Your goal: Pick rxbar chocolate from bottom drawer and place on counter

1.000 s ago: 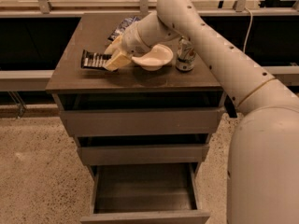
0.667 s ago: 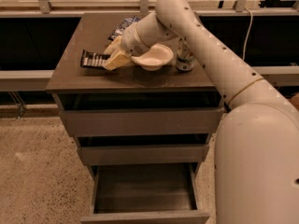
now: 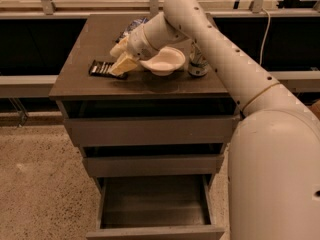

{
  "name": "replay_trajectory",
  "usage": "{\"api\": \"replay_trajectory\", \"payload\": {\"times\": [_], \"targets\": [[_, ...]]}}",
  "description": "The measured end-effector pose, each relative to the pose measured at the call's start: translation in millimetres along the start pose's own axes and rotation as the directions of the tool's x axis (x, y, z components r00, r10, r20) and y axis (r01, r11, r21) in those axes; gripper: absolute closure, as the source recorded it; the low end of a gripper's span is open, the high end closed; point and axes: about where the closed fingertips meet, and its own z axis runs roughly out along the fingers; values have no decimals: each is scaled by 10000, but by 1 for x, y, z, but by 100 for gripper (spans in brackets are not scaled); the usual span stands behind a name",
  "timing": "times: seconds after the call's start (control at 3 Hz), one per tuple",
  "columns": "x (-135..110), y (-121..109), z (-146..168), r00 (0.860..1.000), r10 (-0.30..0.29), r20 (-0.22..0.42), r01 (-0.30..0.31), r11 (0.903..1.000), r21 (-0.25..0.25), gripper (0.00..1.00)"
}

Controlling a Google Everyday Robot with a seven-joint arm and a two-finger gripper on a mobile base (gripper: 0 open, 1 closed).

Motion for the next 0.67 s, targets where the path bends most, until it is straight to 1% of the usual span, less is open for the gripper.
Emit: {"api": "replay_trajectory", "payload": {"times": [0.33,0.67], "targets": [[-45,-2,-23,9971,-606,-456,611,9981,77,0],[-47,-1,-24,9969,-634,-457,638,9979,73,0]]}}
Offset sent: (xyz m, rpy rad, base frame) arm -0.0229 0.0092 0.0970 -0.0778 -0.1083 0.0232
